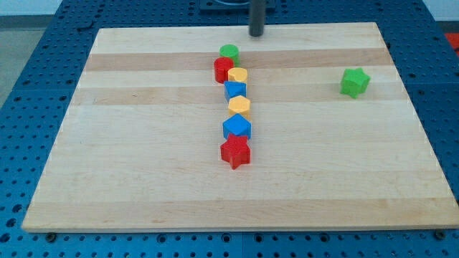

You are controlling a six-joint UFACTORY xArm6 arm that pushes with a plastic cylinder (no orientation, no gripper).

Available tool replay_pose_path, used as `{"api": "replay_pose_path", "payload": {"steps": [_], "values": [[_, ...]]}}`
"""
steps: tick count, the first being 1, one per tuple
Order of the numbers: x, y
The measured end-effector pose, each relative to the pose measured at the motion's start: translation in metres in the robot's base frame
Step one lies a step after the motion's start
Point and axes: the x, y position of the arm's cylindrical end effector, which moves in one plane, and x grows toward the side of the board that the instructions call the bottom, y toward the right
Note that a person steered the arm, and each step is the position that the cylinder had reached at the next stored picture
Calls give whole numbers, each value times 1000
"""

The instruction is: Push the green circle towards the green star

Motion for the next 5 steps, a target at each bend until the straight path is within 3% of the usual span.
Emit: {"api": "replay_pose_path", "payload": {"steps": [1,2,5], "values": [[14,-47],[44,-51],[61,-22]]}}
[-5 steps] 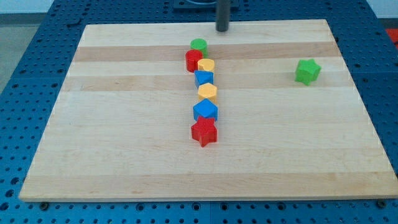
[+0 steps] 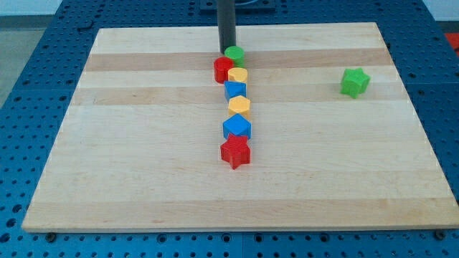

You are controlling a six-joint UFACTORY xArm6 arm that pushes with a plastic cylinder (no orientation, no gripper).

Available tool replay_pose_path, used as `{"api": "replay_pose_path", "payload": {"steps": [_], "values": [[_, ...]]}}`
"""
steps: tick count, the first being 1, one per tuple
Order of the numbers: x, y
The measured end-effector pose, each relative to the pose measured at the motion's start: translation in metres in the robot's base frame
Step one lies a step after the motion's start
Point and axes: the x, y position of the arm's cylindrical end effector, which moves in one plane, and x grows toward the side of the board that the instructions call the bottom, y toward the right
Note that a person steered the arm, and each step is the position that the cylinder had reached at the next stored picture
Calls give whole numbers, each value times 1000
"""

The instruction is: Push the green circle towards the green star

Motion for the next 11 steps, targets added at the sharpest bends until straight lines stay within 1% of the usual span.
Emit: {"api": "replay_pose_path", "payload": {"steps": [1,2,3,4,5,7,8,9,10,11], "values": [[0,11],[0,-13],[12,-32],[29,-29],[31,8],[31,118],[29,132],[20,132],[20,149],[27,182]]}}
